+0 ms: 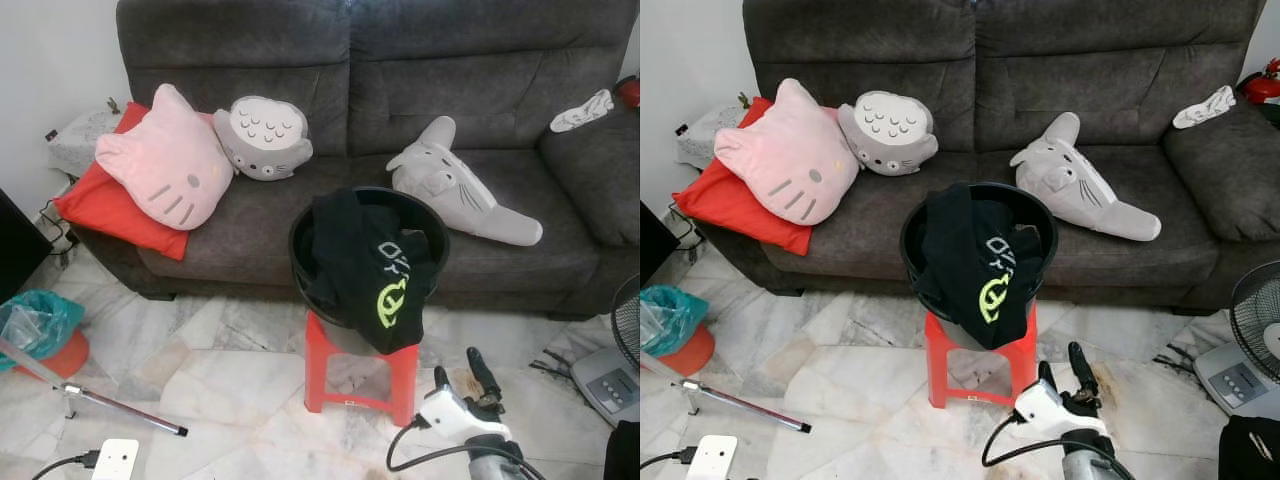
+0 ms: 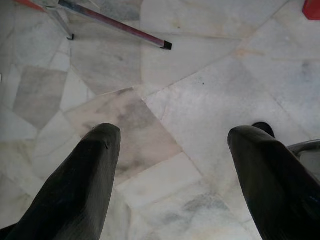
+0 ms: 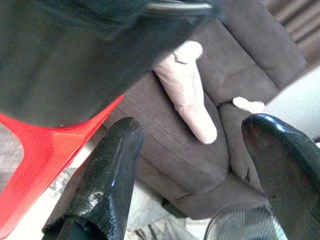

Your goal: Hang hanger

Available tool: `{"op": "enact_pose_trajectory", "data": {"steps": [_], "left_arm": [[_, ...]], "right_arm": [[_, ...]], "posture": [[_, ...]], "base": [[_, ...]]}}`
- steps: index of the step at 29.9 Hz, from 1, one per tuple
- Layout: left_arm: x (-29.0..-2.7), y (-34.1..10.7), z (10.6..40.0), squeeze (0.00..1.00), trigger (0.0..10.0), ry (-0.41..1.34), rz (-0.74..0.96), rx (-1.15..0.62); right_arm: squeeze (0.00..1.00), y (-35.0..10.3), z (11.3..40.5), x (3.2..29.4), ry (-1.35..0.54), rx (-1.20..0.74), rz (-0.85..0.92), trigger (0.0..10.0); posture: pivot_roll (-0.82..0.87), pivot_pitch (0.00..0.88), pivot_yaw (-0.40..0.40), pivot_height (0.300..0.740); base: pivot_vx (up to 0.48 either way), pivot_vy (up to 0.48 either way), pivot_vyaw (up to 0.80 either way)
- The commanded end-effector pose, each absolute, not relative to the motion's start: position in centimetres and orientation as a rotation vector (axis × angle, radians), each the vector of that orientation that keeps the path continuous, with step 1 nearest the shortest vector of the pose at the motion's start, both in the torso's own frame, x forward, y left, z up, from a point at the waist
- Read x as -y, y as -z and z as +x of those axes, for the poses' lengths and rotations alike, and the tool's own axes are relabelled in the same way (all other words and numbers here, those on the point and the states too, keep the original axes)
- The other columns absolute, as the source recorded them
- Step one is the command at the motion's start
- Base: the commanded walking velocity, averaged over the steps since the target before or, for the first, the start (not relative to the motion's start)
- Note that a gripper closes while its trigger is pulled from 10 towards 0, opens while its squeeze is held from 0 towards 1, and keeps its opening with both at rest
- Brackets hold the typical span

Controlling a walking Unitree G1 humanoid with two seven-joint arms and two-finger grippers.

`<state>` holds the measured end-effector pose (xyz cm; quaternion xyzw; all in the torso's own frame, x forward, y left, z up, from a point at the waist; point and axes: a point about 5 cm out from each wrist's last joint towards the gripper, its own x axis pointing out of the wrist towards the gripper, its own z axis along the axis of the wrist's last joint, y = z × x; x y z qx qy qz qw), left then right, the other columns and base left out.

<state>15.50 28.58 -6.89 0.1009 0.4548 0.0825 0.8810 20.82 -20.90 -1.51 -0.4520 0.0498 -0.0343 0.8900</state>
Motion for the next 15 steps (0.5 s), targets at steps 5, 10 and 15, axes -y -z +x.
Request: {"op": "enact_pose_trajectory", "data": {"steps": [5,10,15], "left_arm": [[-29.6,6.5,15.7,0.0,10.0,-0.216,0.209,-0.955],[-28.5,6.9,15.6,0.0,10.0,-0.205,0.189,-0.948],[-27.3,7.7,14.8,0.0,10.0,-0.191,0.181,-0.962]], "right_arm": [[0.0,-0.9,20.1,20.5,0.162,-0.061,-0.494,10.0],[0.0,-2.1,19.4,21.8,0.403,-0.119,0.026,10.0],[0.0,-3.2,19.8,23.8,0.481,-0.101,0.075,10.0]], "posture": [[-0.14,0.0,0.065,0.74],[-0.15,0.0,0.06,0.74],[-0.16,0.0,0.04,0.74]], "base": [[0.0,0.0,0.0],[0.0,0.0,0.0],[0.0,0.0,0.0]]}}
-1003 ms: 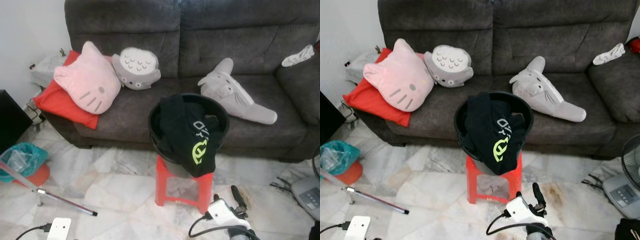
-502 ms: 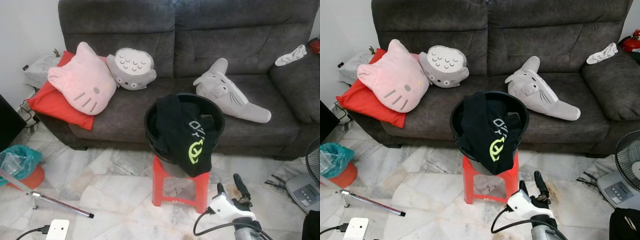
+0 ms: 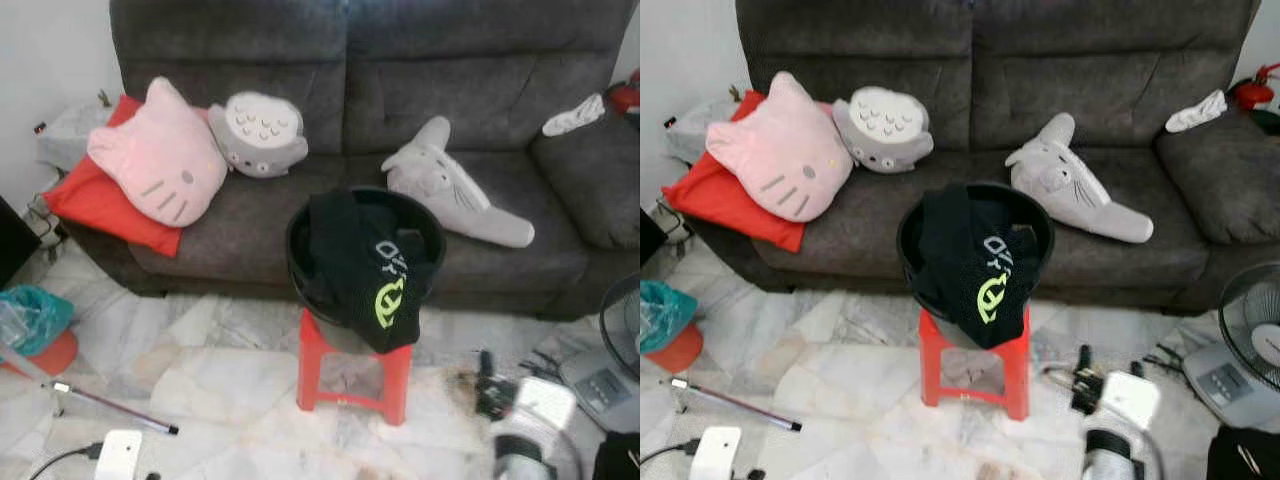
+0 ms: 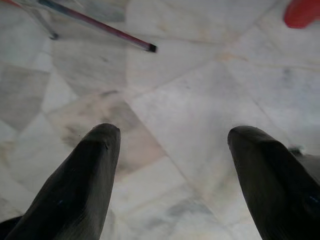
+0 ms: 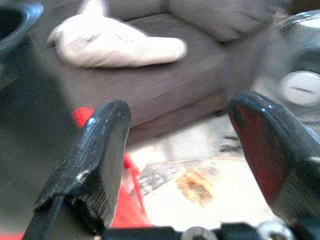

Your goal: Hang hanger

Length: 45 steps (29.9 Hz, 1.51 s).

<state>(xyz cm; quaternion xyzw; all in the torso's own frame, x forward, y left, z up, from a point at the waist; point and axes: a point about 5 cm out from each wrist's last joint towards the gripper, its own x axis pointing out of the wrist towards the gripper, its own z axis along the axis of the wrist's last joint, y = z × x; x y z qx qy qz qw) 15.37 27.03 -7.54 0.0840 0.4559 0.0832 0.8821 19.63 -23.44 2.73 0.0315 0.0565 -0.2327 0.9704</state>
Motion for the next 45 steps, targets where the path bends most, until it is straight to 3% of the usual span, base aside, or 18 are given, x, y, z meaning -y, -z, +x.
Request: {"op": "enact_pose_trajectory", "data": {"steps": [1,6,10,17,21,23,26,28,33,41,45], "left_arm": [[-27.1,7.8,14.6,0.0,10.0,-0.19,0.177,-0.965],[-26.6,8.1,14.2,0.0,10.0,-0.192,0.165,-0.967],[-26.0,8.5,13.7,0.0,10.0,-0.192,0.158,-0.98],[-26.2,8.5,13.4,0.0,10.0,-0.195,0.159,-0.985],[-26.4,8.5,13.4,0.0,10.0,-0.199,0.163,-0.984],[-26.5,8.4,13.5,0.0,10.0,-0.2,0.164,-0.982],[-26.5,8.3,13.9,0.0,10.0,-0.195,0.171,-0.975],[-26.5,8.2,14.2,0.0,10.0,-0.191,0.172,-0.969],[-26.5,8.1,14.6,0.0,10.0,-0.197,0.167,-0.959],[-26.6,8.0,14.5,0.0,10.0,-0.213,0.165,-0.962],[-26.7,8.0,14.5,0.0,10.0,-0.215,0.166,-0.963]], "right_arm": [[0.0,-4.1,20.2,24.0,0.433,-0.066,-0.021,10.0],[0.0,-6.9,21.5,22.8,0.236,0.039,-0.238,10.0],[0.0,-11.3,23.9,18.2,-0.092,0.264,-0.544,10.0],[0.0,-13.3,25.2,15.5,-0.16,0.376,-0.556,10.0],[0.0,-14.7,26.1,14.5,-0.152,0.388,-0.426,10.0],[0.0,-15.1,26.4,13.7,-0.215,0.391,-0.4,10.0],[0.0,-16.1,25.7,9.7,-0.51,0.479,-0.551,10.0],[0.0,-16.9,25.4,8.7,-0.546,0.535,-0.579,10.0],[0.0,-18.9,25.3,8.2,-0.507,0.628,-0.607,10.0],[0.0,-24.9,25.6,10.2,-0.232,0.801,-0.553,10.0],[0.0,-25.8,25.5,10.2,-0.222,0.827,-0.548,10.0]], "posture": [[-0.15,0.0,0.034,0.74],[-0.15,0.0,0.018,0.74],[-0.15,0.0,0.007,0.74],[-0.14,0.0,0.009,0.74],[-0.13,0.0,0.012,0.74],[-0.14,0.0,0.018,0.74],[-0.15,0.0,0.021,0.74],[-0.14,0.0,0.02,0.74],[-0.13,0.0,0.02,0.74],[-0.14,0.0,0.037,0.74],[-0.13,0.0,0.036,0.74]], "base": [[0.0,0.0,0.0],[0.0,0.0,0.0],[0.0,0.0,0.0],[0.0,0.0,0.0],[0.0,0.0,0.0],[0.0,0.0,0.0],[0.0,0.0,0.0],[0.0,0.0,0.0],[0.0,0.0,0.0],[0.0,0.0,0.0],[0.0,0.0,0.0]]}}
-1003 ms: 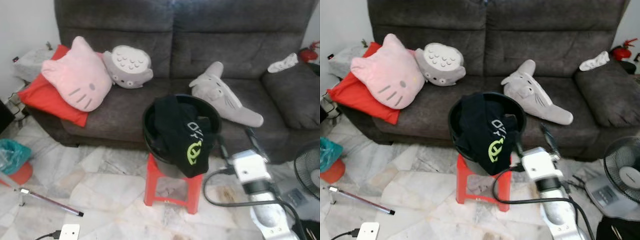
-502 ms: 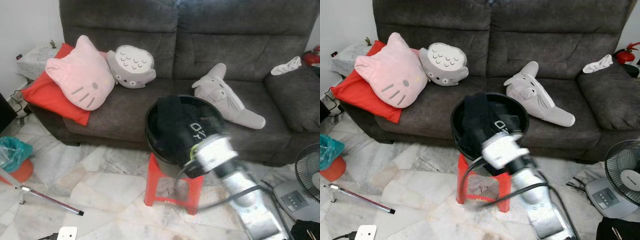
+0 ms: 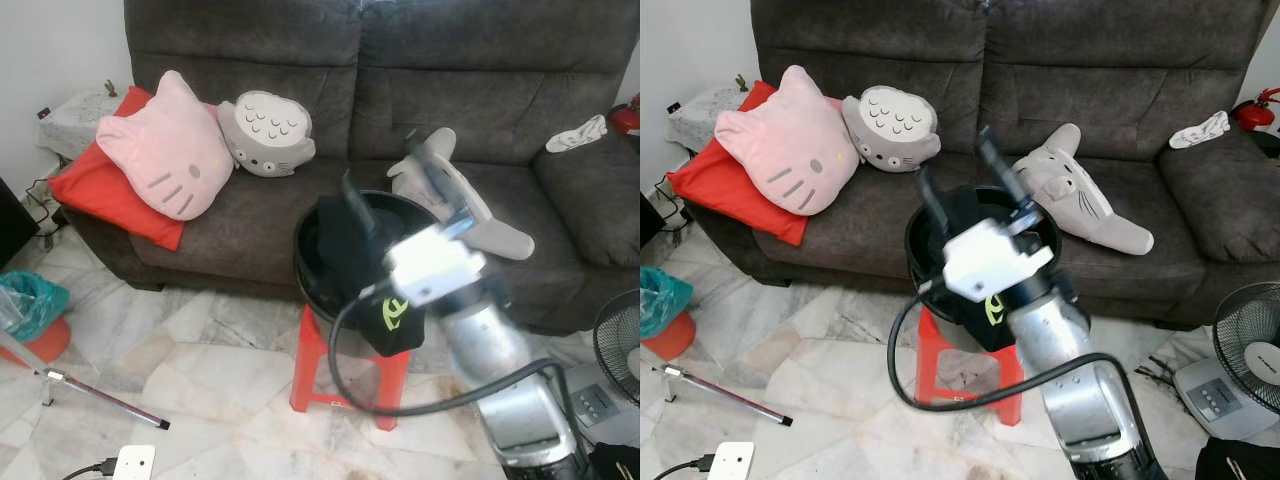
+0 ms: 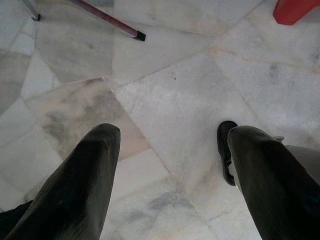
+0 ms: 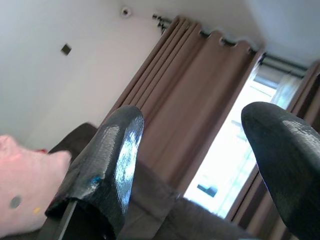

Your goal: Hang hanger

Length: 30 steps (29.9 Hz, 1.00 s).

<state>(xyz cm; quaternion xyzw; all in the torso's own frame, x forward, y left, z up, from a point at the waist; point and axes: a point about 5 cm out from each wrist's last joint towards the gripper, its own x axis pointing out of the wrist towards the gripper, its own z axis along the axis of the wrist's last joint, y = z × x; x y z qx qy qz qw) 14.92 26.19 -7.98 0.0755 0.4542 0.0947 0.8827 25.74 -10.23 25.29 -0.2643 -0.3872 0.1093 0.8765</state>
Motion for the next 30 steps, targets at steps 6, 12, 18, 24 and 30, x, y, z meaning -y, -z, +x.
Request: {"op": "enact_pose_trajectory", "data": {"steps": [6,12,18,24,30], "left_arm": [[-26.7,7.9,14.7,0.0,10.0,-0.218,0.162,-0.956],[-26.3,8.0,14.9,0.0,10.0,-0.21,0.152,-0.95],[-26.2,8.0,14.9,0.0,10.0,-0.198,0.156,-0.952],[-26.2,8.0,14.9,0.0,10.0,-0.191,0.159,-0.953],[-25.9,8.1,15.0,0.0,10.0,-0.179,0.161,-0.955]], "right_arm": [[0.0,-26.6,25.3,9.9,-0.202,0.818,-0.489,10.0],[0.0,-20.2,25.9,11.4,-0.201,0.531,-0.536,10.0],[0.0,-13.7,25.6,15.1,-0.087,0.199,-0.508,10.0],[0.0,-9.9,24.0,15.1,-0.307,0.094,-0.755,10.0],[0.0,-8.0,22.6,16.9,-0.319,-0.012,-0.751,10.0]], "posture": [[-0.13,0.0,0.029,0.74],[-0.14,0.0,0.028,0.74],[-0.15,0.0,0.028,0.74],[-0.15,0.0,0.023,0.74],[-0.16,0.0,0.013,0.74]], "base": [[0.0,0.0,0.0],[0.0,0.0,0.0],[0.0,0.0,0.0],[0.0,0.0,0.0],[0.0,0.0,0.0]]}}
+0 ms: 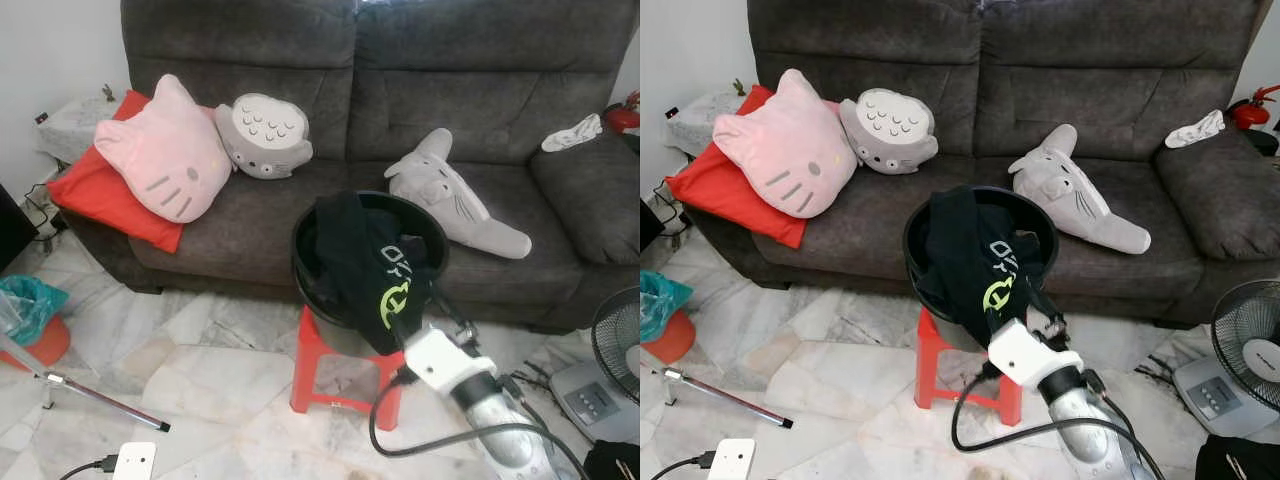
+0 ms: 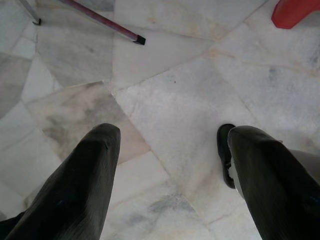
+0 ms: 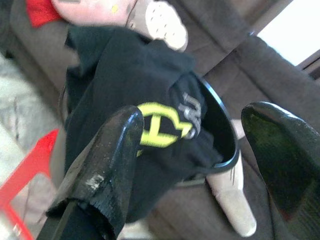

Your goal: Hang hanger

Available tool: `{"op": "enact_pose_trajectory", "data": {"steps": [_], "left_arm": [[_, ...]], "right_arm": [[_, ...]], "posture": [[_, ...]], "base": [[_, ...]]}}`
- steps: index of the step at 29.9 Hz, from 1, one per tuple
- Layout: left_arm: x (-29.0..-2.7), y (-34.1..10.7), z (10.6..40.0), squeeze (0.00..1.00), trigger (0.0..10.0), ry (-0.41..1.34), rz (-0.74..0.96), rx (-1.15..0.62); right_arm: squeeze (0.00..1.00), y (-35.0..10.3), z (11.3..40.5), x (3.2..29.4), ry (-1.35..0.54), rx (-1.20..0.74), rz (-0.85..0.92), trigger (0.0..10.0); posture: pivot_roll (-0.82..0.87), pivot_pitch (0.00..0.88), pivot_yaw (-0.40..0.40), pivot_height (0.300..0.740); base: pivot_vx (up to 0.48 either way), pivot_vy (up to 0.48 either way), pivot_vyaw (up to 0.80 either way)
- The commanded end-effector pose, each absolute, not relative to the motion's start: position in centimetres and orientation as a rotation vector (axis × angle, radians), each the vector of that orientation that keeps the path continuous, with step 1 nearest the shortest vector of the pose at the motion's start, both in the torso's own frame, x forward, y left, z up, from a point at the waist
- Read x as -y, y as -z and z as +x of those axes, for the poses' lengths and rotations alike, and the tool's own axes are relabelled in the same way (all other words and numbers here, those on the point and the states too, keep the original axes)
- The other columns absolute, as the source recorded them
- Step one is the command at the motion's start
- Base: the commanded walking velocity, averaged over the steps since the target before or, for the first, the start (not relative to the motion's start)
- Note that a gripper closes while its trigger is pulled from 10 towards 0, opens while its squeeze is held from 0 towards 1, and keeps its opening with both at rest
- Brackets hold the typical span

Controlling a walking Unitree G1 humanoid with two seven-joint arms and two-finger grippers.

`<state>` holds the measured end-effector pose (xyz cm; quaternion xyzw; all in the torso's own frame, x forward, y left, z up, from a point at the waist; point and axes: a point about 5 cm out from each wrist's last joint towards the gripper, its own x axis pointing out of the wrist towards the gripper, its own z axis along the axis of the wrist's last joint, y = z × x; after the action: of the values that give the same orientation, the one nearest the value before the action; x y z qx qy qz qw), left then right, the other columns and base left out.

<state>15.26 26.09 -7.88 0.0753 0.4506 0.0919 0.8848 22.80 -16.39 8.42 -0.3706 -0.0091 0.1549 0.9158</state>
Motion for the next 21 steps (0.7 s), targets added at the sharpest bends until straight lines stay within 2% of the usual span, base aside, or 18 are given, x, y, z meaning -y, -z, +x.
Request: {"op": "enact_pose_trajectory", "data": {"steps": [1,5,8,12,13,14,18,19,20,21], "left_arm": [[-25.8,8.1,14.9,0.0,10.0,-0.177,0.161,-0.956],[-25.4,8.3,14.9,0.0,10.0,-0.167,0.159,-0.961],[-25.4,8.3,14.9,0.0,10.0,-0.168,0.157,-0.96],[-25.5,8.3,14.8,0.0,10.0,-0.175,0.153,-0.964],[-25.6,8.3,14.8,0.0,10.0,-0.176,0.154,-0.965],[-25.7,8.3,14.7,0.0,10.0,-0.179,0.153,-0.967],[-25.7,8.3,14.8,0.0,10.0,-0.182,0.151,-0.969],[-25.7,8.2,14.8,0.0,10.0,-0.183,0.15,-0.969],[-25.7,8.2,14.8,0.0,10.0,-0.183,0.147,-0.97],[-25.7,8.3,14.8,0.0,10.0,-0.182,0.146,-0.97]], "right_arm": [[0.0,-7.3,22.3,17.4,-0.32,-0.042,-0.767,10.0],[0.0,-4.8,21.4,19.6,-0.319,-0.165,-0.874,10.0],[0.0,-3.8,21.2,20.2,-0.378,-0.196,-0.971,10.0],[0.0,-3.6,21.6,20.6,-0.406,-0.203,-0.996,10.0],[0.59,-3.7,21.9,20.7,-0.417,-0.196,-1.0,10.0],[1.0,-3.8,22.3,20.8,-0.424,-0.185,-1.017,10.0],[1.0,-4.0,23.2,21.0,-0.426,-0.163,-1.064,10.0],[0.91,-4.0,23.4,21.0,-0.428,-0.158,-1.071,10.0],[0.91,-3.7,23.9,20.9,-0.447,-0.155,-1.094,10.0],[0.0,-3.5,24.1,20.9,-0.466,-0.158,-1.124,10.0]], "posture": [[-0.16,0.0,0.013,0.74],[-0.16,0.0,0.019,0.74],[-0.16,0.0,0.017,0.74],[-0.16,0.0,0.019,0.74],[-0.16,0.0,0.019,0.74],[-0.16,0.0,0.019,0.74],[-0.16,0.0,0.019,0.74],[-0.16,0.0,0.019,0.74],[-0.16,0.0,0.019,0.74],[-0.16,0.0,0.019,0.74]], "base": [[0.0,0.0,0.0],[0.0,0.0,0.0],[0.0,0.0,0.0],[0.0,0.0,0.0],[0.0,0.0,0.0],[0.0,0.0,0.0],[0.0,0.0,0.0],[0.0,0.0,0.0],[0.0,0.0,0.0],[0.0,0.0,0.0]]}}
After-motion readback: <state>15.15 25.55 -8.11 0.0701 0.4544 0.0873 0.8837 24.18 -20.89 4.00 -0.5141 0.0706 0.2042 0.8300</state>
